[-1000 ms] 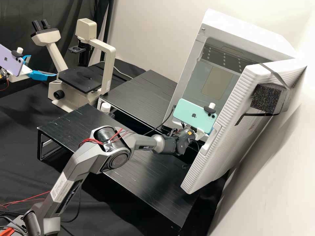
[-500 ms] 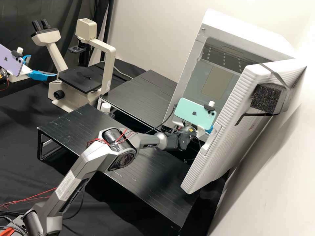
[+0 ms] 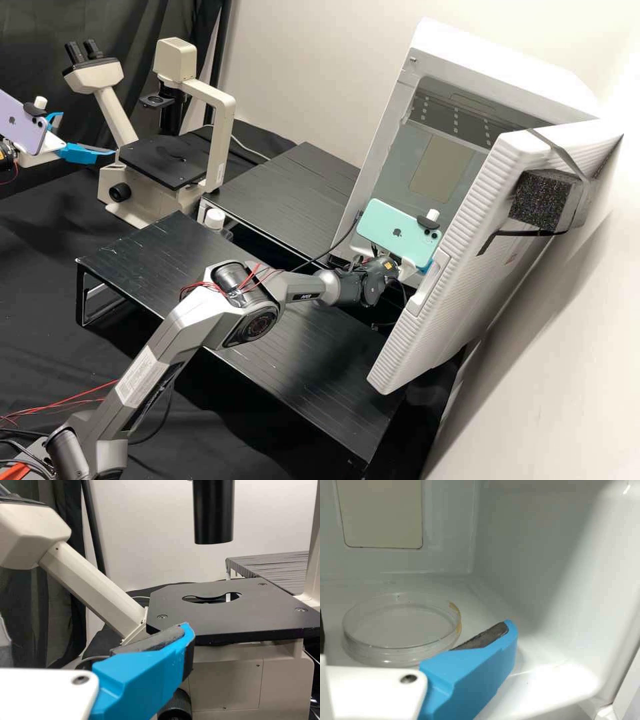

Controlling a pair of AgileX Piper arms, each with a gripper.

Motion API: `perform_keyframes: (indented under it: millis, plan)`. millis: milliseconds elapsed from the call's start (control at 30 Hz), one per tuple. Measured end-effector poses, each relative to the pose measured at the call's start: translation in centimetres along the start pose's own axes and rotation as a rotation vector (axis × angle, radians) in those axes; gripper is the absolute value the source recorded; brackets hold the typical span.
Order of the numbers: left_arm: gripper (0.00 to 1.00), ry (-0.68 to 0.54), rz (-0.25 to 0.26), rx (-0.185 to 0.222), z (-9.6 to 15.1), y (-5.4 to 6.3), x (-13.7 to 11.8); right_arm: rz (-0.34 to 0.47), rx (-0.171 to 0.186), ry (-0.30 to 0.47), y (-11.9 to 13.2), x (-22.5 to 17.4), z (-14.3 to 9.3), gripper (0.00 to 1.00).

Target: Take out the petri dish and place it under the microscope.

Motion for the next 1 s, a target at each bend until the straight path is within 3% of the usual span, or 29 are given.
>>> perform_keyframes:
  millis: [700, 733, 1000]
  plan:
    - [1.00, 0.000, 0.000, 0.000, 0.0, 0.0, 0.0, -0.011, 0.028, -0.015, -1.3, 1.7, 0.8, 1.00]
    - [1.00, 0.000, 0.000, 0.000, 0.0, 0.0, 0.0, -0.012, 0.028, -0.015, -1.3, 1.8, 0.9, 0.00]
    - [1.00, 0.000, 0.000, 0.000, 0.0, 0.0, 0.0, -0.008, 0.027, -0.012, -1.3, 2.0, 1.0, 0.00]
